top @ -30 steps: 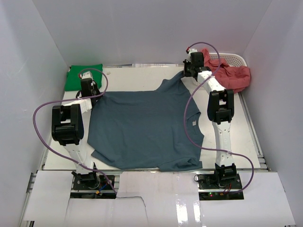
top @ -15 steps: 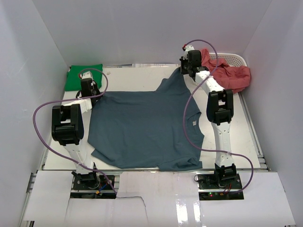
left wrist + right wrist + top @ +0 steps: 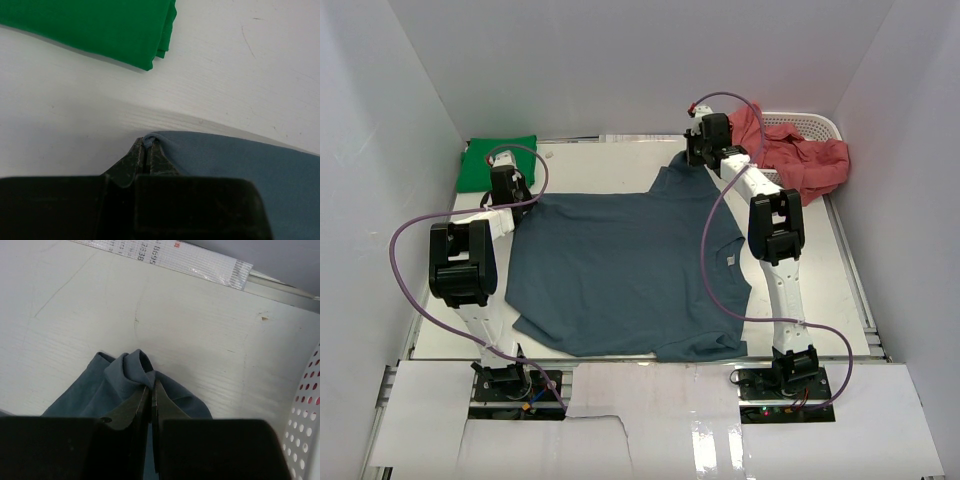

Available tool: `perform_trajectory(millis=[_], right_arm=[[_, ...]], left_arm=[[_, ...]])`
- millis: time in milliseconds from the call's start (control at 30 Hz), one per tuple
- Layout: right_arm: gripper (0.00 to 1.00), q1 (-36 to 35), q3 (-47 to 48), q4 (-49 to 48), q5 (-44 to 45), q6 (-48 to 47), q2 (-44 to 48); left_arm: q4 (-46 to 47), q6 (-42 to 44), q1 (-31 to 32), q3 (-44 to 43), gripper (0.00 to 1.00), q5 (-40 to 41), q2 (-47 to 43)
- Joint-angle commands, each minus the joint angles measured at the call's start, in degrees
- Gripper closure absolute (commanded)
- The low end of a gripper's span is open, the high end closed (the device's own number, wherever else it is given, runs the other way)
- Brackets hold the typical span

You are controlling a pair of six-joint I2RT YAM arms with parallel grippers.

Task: Fold and stack the t-shirts
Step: Flatten out the tshirt, then fold the flattened tshirt in 1/3 of the way

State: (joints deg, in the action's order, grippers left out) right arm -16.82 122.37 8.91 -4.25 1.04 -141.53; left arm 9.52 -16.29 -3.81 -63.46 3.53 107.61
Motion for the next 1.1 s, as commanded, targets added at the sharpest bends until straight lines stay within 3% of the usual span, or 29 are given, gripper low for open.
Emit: perform_trajectory(millis=[0, 833, 1067], right_arm=[[0.92, 0.47, -0.81, -1.35, 0.47, -0.77, 1.96], [0.92, 0.56, -4.15, -0.56, 1.09, -2.36, 5.39], [0.92, 0.82, -2.40, -0.29, 2.23, -2.71, 4.96]], left_arm=[[0.68, 0.65, -0.40, -1.14, 1.00, -0.72, -1.35], [-7.14, 3.72, -0.14, -13.44, 1.00, -7.04, 6.55], [-6.62, 4.08, -0.14, -11.77, 1.00, -5.99, 5.50]])
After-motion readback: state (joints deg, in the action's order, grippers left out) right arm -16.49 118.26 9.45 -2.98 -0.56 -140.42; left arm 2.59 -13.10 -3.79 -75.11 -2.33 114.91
